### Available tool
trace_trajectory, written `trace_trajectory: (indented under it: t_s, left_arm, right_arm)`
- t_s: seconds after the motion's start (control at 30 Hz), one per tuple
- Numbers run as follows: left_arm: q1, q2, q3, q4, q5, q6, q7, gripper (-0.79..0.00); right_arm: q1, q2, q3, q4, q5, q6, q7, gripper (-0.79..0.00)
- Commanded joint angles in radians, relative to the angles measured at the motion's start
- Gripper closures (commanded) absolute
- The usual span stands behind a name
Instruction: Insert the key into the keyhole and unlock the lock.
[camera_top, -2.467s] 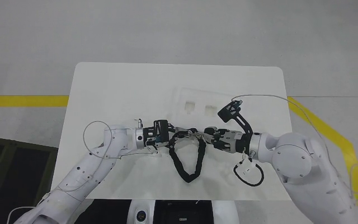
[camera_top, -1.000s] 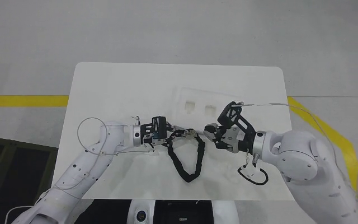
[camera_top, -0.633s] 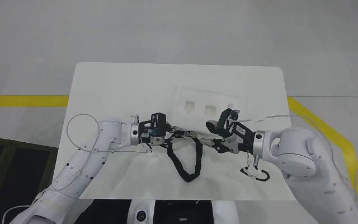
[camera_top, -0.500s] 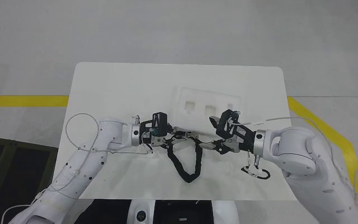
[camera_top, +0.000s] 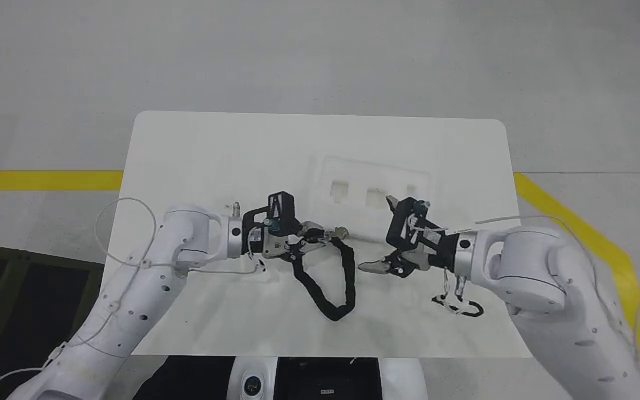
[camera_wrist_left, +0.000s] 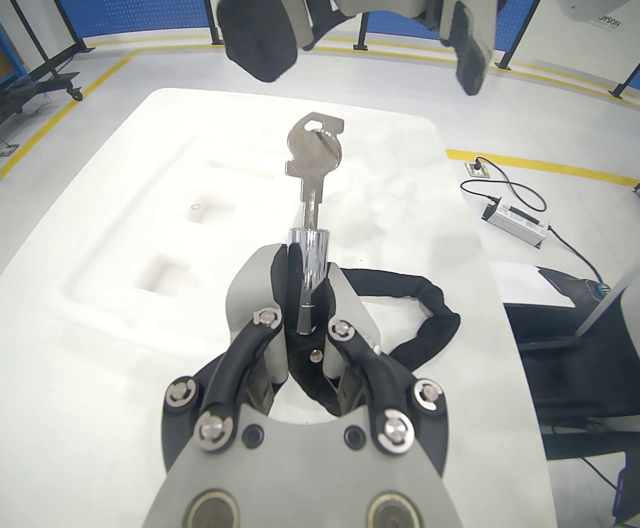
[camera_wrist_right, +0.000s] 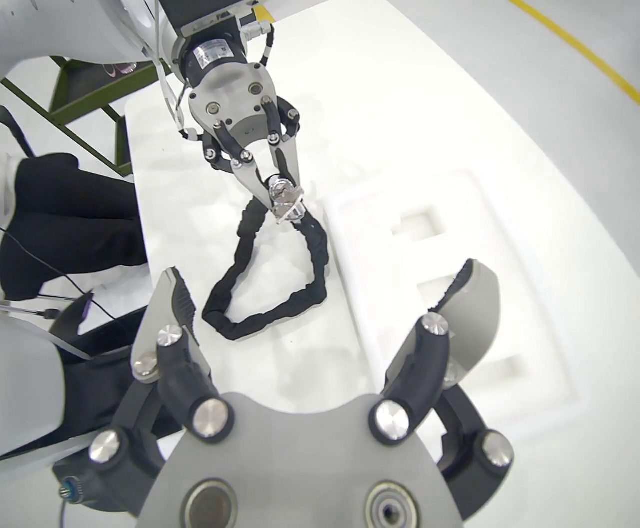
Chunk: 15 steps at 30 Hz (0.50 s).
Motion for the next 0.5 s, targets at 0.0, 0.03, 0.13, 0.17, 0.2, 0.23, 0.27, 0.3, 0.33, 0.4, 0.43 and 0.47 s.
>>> trace_trajectory:
  t_s: [0.0, 0.03, 0.13, 0.17, 0.2, 0.23, 0.27, 0.3, 0.33, 0.4, 0.43, 0.47]
  left_arm:
    - [-0.004, 0.002, 0.009, -0.002, -0.033, -0.001, -0.033, 0.0]
    - [-0.008, 0.003, 0.015, -0.002, -0.05, -0.001, -0.045, 0.0]
    - [-0.02, 0.008, 0.04, -0.001, -0.106, -0.001, -0.071, 0.0]
    - [-0.031, 0.011, 0.054, 0.004, -0.13, -0.001, -0.086, 0.0]
    - [-0.041, 0.014, 0.064, 0.007, -0.143, -0.001, -0.099, 0.0]
    - [-0.046, 0.016, 0.069, 0.009, -0.153, -0.001, -0.105, 0.0]
    - [-0.057, 0.019, 0.081, 0.012, -0.172, -0.001, -0.114, 0.0]
    - [-0.062, 0.02, 0.087, 0.013, -0.179, -0.001, -0.118, 0.0]
    - [-0.071, 0.023, 0.096, 0.017, -0.192, -0.001, -0.124, 0.0]
    - [-0.081, 0.026, 0.11, 0.021, -0.209, -0.001, -0.127, 0.0]
    - [-0.089, 0.028, 0.12, 0.027, -0.217, -0.001, -0.129, 0.0]
    - [-0.094, 0.029, 0.127, 0.031, -0.224, -0.001, -0.128, 0.0]
  right_arm:
    - [0.005, 0.001, -0.009, 0.012, -0.074, -0.104, -0.057, -0.785]
    - [0.01, 0.002, -0.012, 0.025, -0.106, -0.149, -0.083, -0.785]
    - [0.023, 0.001, -0.021, 0.05, -0.189, -0.236, -0.169, -0.785]
    - [0.027, 0.0, -0.024, 0.06, -0.238, -0.263, -0.206, -0.785]
    - [0.03, -0.001, -0.028, 0.063, -0.267, -0.282, -0.243, -0.785]
    - [0.032, -0.001, -0.031, 0.067, -0.287, -0.296, -0.269, -0.785]
    - [0.035, -0.003, -0.033, 0.076, -0.329, -0.31, -0.315, -0.785]
    - [0.037, -0.004, -0.036, 0.078, -0.349, -0.317, -0.341, -0.785]
    - [0.039, -0.006, -0.041, 0.082, -0.388, -0.329, -0.393, -0.785]
    - [0.041, -0.008, -0.046, 0.085, -0.441, -0.337, -0.451, -0.785]
    - [0.041, -0.009, -0.05, 0.086, -0.481, -0.343, -0.495, -0.785]
    - [0.04, -0.009, -0.053, 0.088, -0.51, -0.345, -0.523, -0.785]
